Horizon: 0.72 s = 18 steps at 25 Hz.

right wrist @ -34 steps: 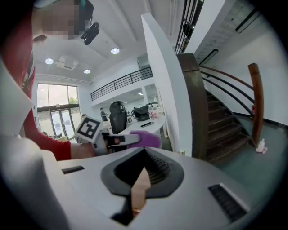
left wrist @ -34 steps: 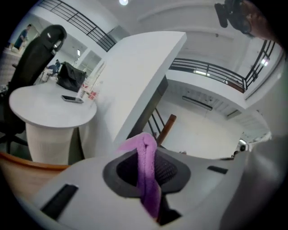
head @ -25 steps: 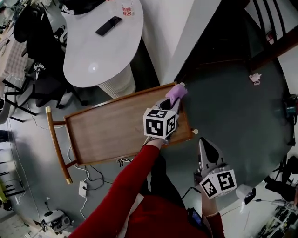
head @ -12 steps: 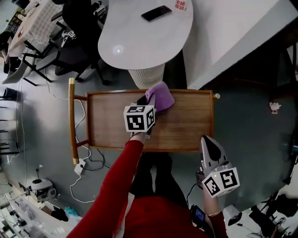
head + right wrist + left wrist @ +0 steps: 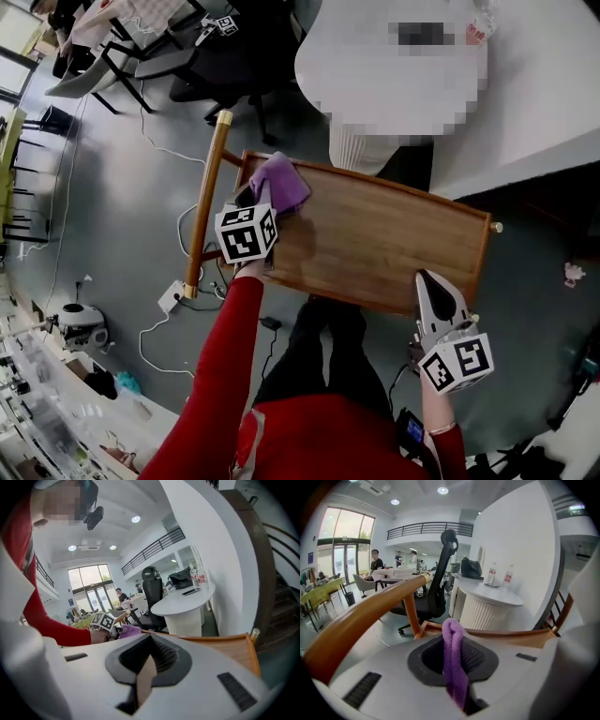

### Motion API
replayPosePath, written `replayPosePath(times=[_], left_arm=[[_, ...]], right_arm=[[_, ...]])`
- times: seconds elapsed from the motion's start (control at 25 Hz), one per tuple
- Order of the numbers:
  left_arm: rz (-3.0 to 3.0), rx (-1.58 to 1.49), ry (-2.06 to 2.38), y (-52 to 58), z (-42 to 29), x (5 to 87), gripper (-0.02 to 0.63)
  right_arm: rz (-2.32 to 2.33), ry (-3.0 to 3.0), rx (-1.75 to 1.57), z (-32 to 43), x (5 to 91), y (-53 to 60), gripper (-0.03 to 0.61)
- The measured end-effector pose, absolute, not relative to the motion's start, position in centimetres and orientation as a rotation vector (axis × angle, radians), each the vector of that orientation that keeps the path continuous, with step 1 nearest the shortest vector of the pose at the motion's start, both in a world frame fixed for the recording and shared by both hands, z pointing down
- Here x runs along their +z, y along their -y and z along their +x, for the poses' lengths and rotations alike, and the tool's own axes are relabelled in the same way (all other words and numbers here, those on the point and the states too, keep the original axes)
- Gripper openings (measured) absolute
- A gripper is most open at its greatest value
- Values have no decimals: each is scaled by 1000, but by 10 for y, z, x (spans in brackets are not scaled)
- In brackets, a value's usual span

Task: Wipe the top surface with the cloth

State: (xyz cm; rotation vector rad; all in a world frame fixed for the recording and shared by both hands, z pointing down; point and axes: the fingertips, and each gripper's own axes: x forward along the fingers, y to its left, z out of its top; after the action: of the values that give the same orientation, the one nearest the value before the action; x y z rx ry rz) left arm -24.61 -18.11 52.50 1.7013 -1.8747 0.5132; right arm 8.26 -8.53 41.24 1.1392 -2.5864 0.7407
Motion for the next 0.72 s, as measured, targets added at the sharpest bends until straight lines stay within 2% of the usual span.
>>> replayPosePath(times=[0.28,0.4,0.52,0.72], left_arm=[[1657,565,1928,159,-268,520,51],[1755,553,1906,145,-244,494,51],[1988,440,1746,138,-165,457,51],[2315,275,1303,125,20,427,51]], right_arm=[[1154,2586,737,62,410,79,5],[1261,2558,738,76,407,69,5],[1421,2493,750,110,407,57,5],[1692,2359,740,179,396,28,5]])
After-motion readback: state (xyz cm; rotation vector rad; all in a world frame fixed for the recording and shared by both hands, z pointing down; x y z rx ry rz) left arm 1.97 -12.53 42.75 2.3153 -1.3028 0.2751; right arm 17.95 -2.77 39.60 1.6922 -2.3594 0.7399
